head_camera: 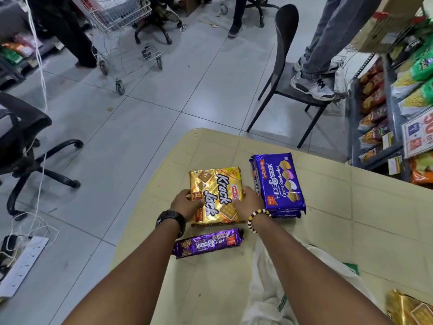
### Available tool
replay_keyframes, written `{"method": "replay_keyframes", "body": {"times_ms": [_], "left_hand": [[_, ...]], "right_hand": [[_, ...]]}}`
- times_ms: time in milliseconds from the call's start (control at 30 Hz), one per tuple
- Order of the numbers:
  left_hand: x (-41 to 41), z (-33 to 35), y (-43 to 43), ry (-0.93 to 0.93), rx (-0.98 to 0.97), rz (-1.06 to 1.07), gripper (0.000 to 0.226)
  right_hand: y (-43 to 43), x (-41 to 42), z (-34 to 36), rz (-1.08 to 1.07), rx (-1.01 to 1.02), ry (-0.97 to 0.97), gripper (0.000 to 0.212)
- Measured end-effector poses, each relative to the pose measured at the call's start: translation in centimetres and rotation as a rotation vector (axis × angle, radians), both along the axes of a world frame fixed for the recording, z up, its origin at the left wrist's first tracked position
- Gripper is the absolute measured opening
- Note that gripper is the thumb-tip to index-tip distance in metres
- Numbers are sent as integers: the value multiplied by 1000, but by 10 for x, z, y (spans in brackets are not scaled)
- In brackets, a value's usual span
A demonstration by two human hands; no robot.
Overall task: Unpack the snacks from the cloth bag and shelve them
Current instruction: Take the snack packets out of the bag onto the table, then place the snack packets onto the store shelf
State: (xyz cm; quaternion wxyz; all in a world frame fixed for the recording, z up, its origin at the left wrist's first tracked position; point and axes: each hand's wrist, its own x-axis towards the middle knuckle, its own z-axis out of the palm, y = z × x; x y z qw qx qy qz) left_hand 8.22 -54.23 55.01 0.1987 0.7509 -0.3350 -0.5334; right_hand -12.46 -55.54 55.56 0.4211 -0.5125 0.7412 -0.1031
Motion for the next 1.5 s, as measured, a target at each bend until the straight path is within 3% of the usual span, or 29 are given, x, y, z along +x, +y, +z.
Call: {"method": "replay_keyframes", "body": {"times_ms": [167, 367, 700, 1233, 1500], "left_hand": [[9, 27, -2, 207, -65, 127, 52], [1, 98, -5, 347, -170, 132, 50], [-137, 161, 52, 506, -148, -114, 52], [-397, 113, 225, 504, 61, -285, 49], [-447, 71, 272, 446, 107, -307, 57]], "right_hand": [[-10, 1, 13, -87, -83, -73, 39], [-4, -22, 86, -181, -257, -169, 42], [111, -161, 157, -468, -331, -146, 34], [336, -404, 113, -680, -236, -110, 28], [386, -456, 76, -681, -155, -106, 32]]}}
